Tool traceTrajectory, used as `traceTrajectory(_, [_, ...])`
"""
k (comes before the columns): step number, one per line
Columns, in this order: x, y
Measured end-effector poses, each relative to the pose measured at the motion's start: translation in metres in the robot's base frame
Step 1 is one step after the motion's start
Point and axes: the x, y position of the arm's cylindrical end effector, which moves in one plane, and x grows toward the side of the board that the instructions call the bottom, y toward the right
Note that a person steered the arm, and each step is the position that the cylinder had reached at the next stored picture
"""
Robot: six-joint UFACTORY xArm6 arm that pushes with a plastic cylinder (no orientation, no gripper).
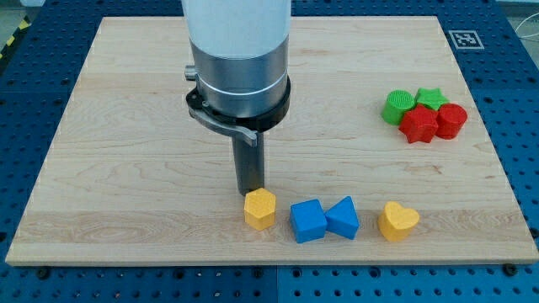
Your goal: Nudge the yellow hexagon a bit right
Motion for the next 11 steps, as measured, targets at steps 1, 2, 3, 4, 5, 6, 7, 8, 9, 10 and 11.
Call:
traceTrajectory(1, [0.006,0.0])
traceTrajectory(2, [0.01,-0.001])
traceTrajectory(3, [0.011,-0.011])
traceTrajectory(4, [0.017,-0.031])
traceTrajectory(5, [0.02,-0.05])
traceTrajectory(6, [0.024,-0.051])
traceTrajectory(7, [0.026,-0.043])
traceTrajectory(8, [0.027,-0.033])
traceTrajectory(9, [0.03,-0.02])
traceTrajectory(10, [0.037,-0.009])
traceTrajectory(11, [0.043,-0.004])
